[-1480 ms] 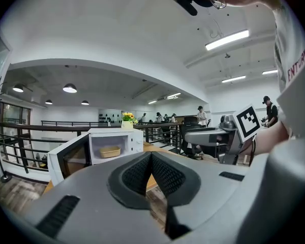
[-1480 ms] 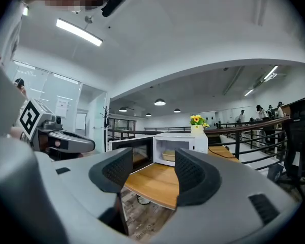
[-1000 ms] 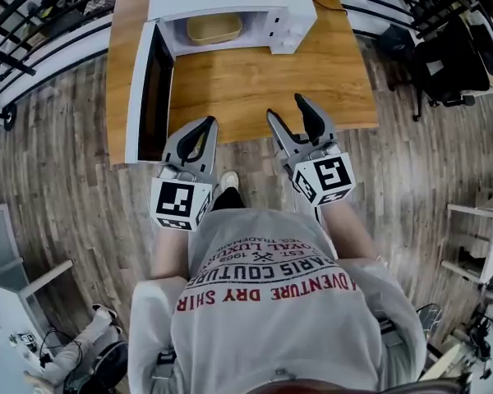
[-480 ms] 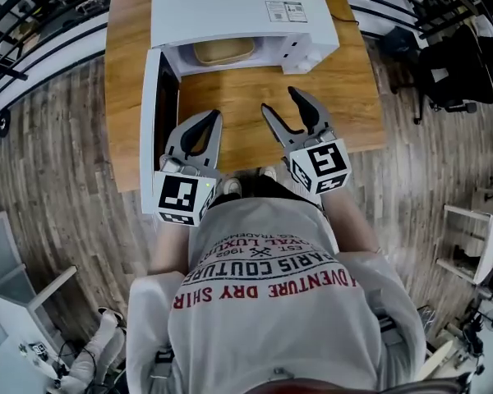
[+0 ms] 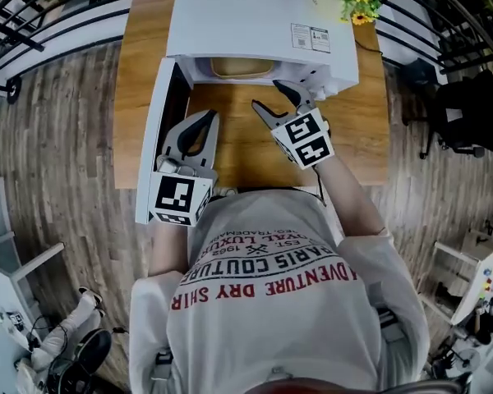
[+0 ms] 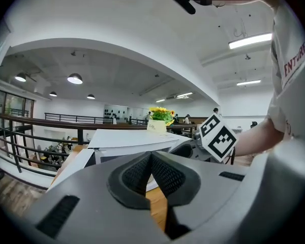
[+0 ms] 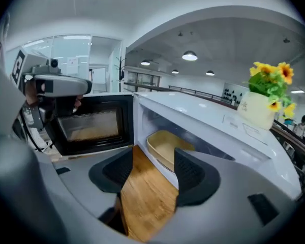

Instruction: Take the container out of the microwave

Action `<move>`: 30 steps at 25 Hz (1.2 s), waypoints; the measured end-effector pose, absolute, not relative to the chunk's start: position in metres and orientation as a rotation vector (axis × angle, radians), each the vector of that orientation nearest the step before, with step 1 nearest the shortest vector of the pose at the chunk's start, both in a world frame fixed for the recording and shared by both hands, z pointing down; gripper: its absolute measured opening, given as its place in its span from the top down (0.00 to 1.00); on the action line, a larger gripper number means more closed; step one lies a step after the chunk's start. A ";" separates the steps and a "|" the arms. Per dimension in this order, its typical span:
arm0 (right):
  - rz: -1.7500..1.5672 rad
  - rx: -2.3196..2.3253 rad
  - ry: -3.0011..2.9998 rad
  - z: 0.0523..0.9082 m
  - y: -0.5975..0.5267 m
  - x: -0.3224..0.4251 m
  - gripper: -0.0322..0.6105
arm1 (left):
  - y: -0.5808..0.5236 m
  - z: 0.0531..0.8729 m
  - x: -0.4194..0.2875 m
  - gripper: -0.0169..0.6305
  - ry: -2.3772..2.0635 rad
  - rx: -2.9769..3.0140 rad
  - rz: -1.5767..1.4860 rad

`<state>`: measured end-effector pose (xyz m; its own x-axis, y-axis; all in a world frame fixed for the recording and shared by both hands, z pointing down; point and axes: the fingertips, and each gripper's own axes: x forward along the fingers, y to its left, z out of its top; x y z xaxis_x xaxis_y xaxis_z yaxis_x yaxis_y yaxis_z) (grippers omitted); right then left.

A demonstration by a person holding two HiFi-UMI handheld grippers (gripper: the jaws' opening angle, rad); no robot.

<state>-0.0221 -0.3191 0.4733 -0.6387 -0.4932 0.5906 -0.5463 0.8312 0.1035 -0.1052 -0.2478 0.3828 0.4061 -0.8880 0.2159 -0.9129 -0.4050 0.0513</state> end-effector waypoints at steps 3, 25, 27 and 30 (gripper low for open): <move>0.074 0.600 -2.316 0.501 -0.329 -0.035 0.55 | -0.252 0.387 -0.106 0.95 -1.654 2.454 0.235; -0.502 0.032 -1.887 0.610 -0.372 -0.081 0.78 | -0.236 0.409 -0.125 0.95 -1.855 2.211 0.271; -0.523 0.054 -1.881 0.611 -0.375 -0.080 0.87 | -0.233 0.411 -0.126 0.95 -1.866 2.208 0.282; -0.529 0.048 -1.878 0.610 -0.372 -0.081 0.88 | -0.230 0.413 -0.127 0.95 -1.876 2.195 0.294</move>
